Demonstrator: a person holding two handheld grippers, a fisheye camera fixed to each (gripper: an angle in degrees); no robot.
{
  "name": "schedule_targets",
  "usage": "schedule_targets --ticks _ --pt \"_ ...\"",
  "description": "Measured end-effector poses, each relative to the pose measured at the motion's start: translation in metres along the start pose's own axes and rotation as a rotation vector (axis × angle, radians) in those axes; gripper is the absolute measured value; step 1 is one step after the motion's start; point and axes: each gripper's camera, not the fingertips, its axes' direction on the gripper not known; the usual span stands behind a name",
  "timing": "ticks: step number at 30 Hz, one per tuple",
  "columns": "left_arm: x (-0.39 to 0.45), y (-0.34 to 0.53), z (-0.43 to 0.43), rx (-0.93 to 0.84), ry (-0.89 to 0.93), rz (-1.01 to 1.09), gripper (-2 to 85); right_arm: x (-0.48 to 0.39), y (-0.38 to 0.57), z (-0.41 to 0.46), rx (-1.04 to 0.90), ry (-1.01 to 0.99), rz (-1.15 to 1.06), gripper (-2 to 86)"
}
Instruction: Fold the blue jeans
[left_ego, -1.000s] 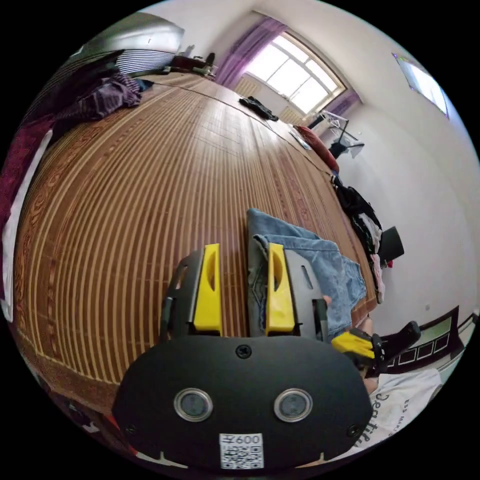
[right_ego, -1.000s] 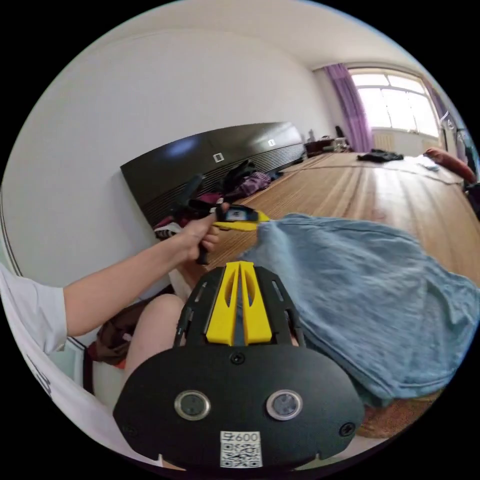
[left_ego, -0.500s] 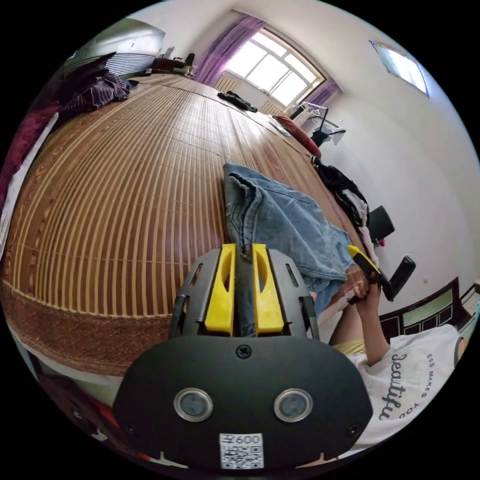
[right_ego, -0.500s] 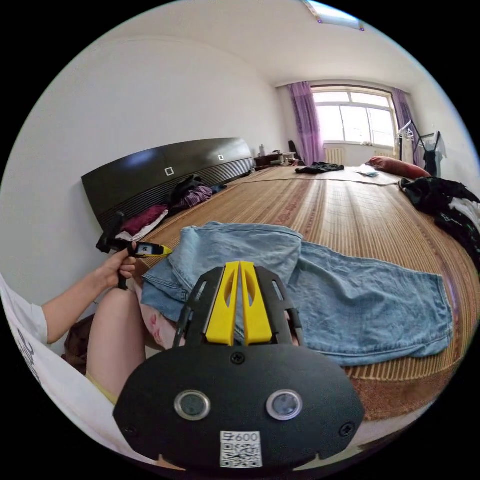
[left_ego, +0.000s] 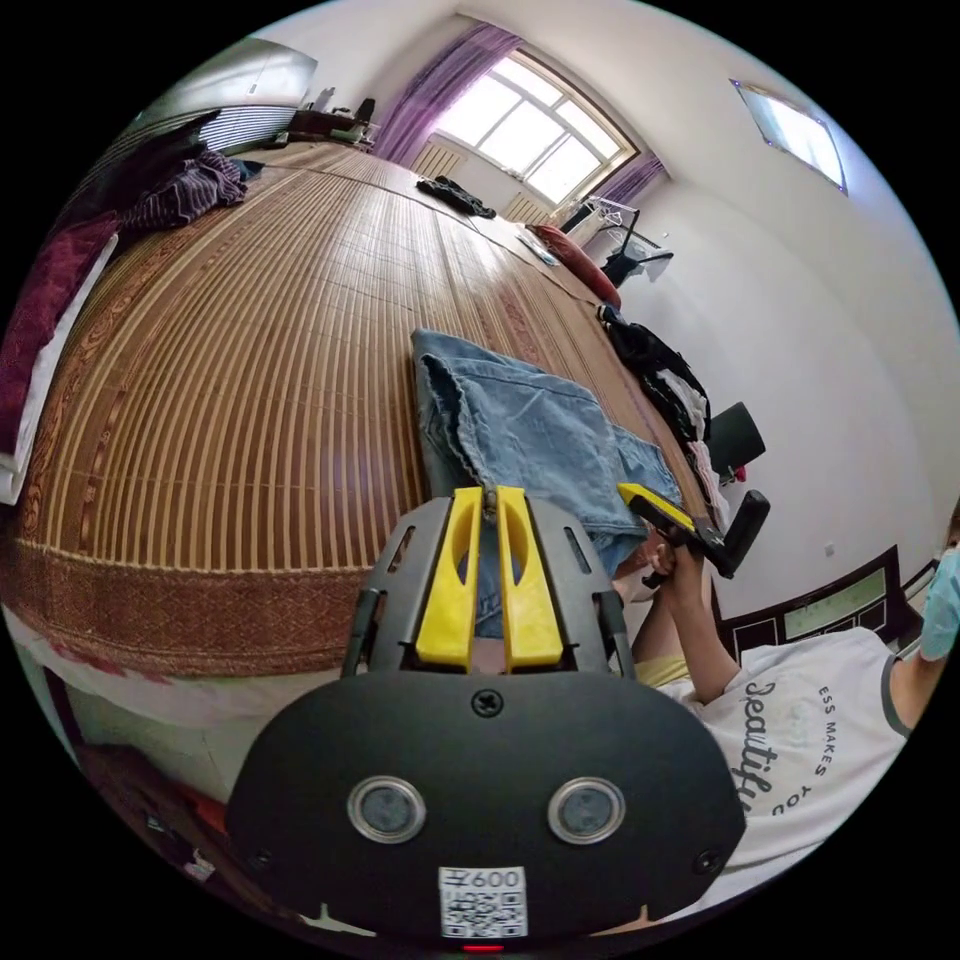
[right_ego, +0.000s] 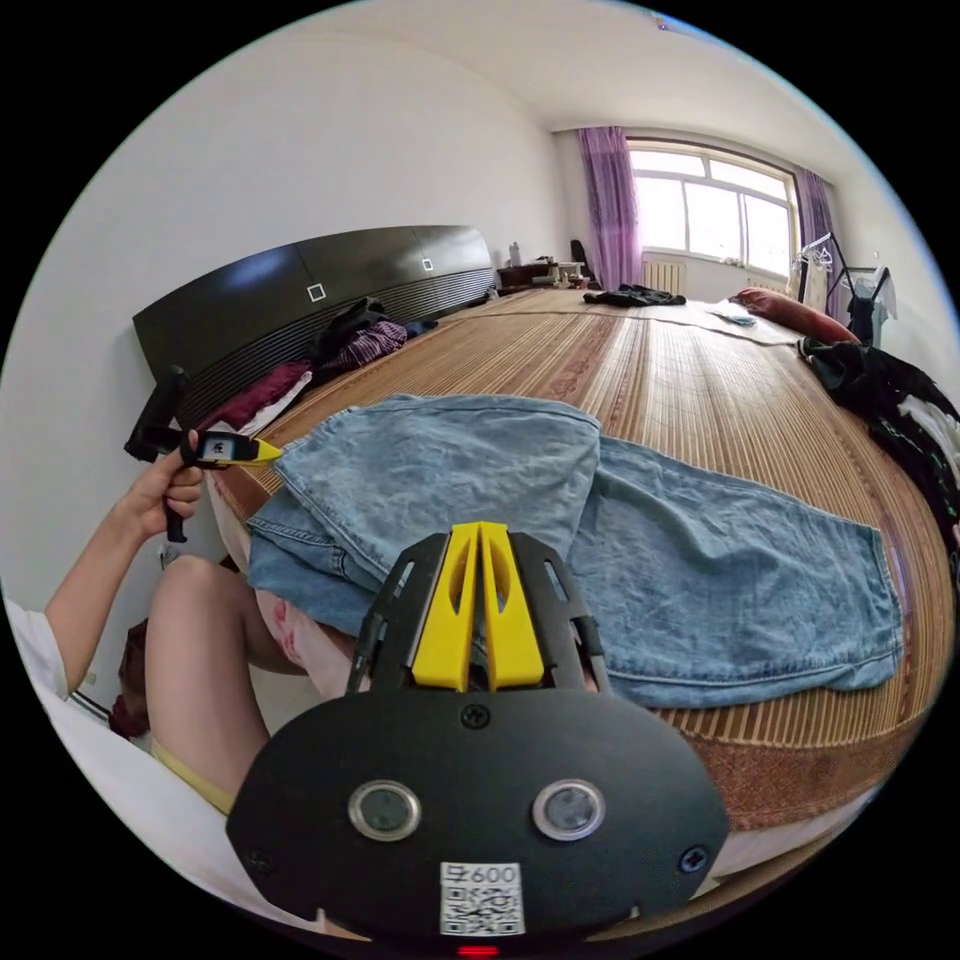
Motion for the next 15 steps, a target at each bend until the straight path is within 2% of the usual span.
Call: schedule_targets --ticks 6,10,13,15 --pt "-0.019 0.014 -0.008 0.001 0.042 -0.009 2.7 -0.001 -0.01 0.005 0.006 0.011 -0.001 -0.8" --pt "-0.056 0.021 0.051 -0.175 0.017 -0.051 2.2 0.006 -0.017 0.029 -0.106 -0.037 0.013 -0.8" --pt "-0.077 0.022 0.047 -0.13 0.072 -0.108 1.7 0.011 -0.022 0.025 -0.109 -0.024 0.053 -0.9" --pt "-0.074 0.022 0.03 -0.034 -0.042 -0.122 1.4 0.011 -0.023 0.019 -0.083 0.028 0.054 -0.9"
